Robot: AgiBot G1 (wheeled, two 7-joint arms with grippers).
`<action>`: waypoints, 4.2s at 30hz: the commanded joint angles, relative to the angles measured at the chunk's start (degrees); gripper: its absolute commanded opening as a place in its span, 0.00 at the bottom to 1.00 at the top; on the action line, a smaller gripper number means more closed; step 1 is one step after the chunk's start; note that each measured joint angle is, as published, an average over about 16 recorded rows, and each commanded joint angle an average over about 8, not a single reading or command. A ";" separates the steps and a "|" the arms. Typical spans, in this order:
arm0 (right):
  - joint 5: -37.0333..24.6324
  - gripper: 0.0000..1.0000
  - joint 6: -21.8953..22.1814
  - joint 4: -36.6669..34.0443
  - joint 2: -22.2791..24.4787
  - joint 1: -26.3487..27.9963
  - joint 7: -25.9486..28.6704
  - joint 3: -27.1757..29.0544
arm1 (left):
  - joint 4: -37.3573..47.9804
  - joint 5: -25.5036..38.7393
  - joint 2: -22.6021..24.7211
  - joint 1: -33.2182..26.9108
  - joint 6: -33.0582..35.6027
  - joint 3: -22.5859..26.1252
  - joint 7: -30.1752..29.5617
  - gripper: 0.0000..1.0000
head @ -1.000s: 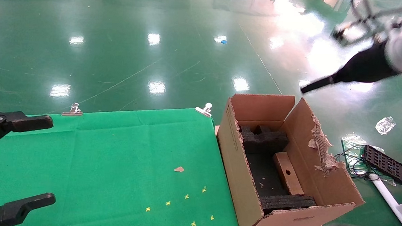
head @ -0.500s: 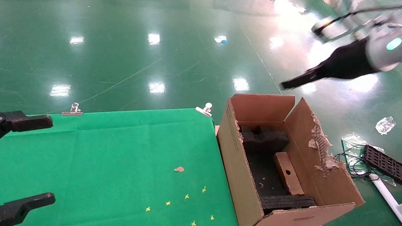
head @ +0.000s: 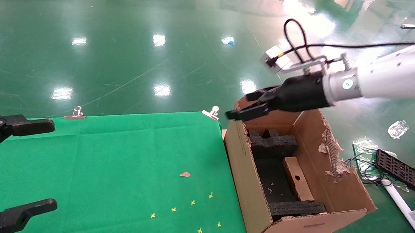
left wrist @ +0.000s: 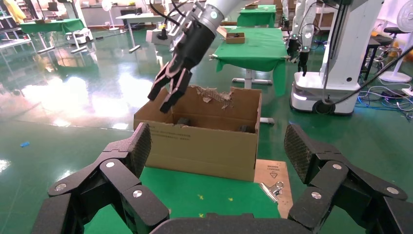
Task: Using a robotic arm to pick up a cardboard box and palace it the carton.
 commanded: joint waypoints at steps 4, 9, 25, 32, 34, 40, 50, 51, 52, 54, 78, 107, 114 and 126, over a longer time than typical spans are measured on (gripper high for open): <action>3.15 1.00 -1.12 5.34 1.10 -5.66 -2.28 6.04 | 0.00 -0.01 -0.01 0.00 -0.01 0.02 0.01 1.00; 6.18 1.00 -2.20 10.49 2.16 -11.13 -4.49 11.85 | 0.00 -0.02 -0.01 -0.01 -0.01 0.03 0.02 1.00; 15.89 1.00 -5.64 26.96 5.55 -28.59 -11.53 30.46 | 0.00 -0.05 -0.03 -0.02 -0.03 0.08 0.04 1.00; 20.18 1.00 -7.17 34.24 7.04 -36.32 -14.64 38.69 | 0.00 -0.07 -0.04 -0.02 -0.04 0.10 0.05 1.00; 21.44 1.00 -7.61 36.38 7.49 -38.59 -15.56 41.11 | 0.00 -0.07 -0.04 -0.02 -0.04 0.10 0.05 1.00; 24.63 1.00 -8.74 41.79 8.58 -44.37 -17.81 47.24 | 0.01 -0.08 -0.05 -0.02 -0.06 0.11 0.06 1.00; 25.60 1.00 -9.08 43.13 8.90 -45.90 -18.21 48.86 | 0.02 -0.10 -0.06 -0.02 -0.08 0.12 0.07 1.00; 25.52 1.00 -9.05 43.00 8.88 -45.76 -18.17 48.71 | 0.02 -0.10 -0.06 -0.02 -0.08 0.12 0.07 1.00; 25.43 1.00 -9.03 42.89 8.86 -45.64 -18.14 48.57 | 0.02 -0.10 -0.06 -0.02 -0.08 0.12 0.06 1.00; 25.28 1.00 -8.98 42.68 8.81 -45.40 -18.09 48.33 | 0.02 -0.10 -0.06 -0.02 -0.08 0.12 0.06 1.00; 24.62 1.00 -8.74 41.76 8.62 -44.32 -17.84 47.20 | 0.02 -0.10 -0.06 -0.02 -0.07 0.12 0.06 1.00; 24.54 1.00 -8.69 41.61 8.57 -44.17 -17.79 47.03 | 0.02 -0.08 -0.06 -0.02 -0.07 0.12 0.06 1.00; 24.53 1.00 -8.69 41.59 8.57 -44.15 -17.79 47.02 | 0.02 -0.08 -0.06 -0.02 -0.07 0.11 0.06 1.00; 24.53 1.00 -8.69 41.59 8.57 -44.14 -17.79 47.02 | 0.02 -0.09 -0.06 -0.02 -0.07 0.11 0.06 1.00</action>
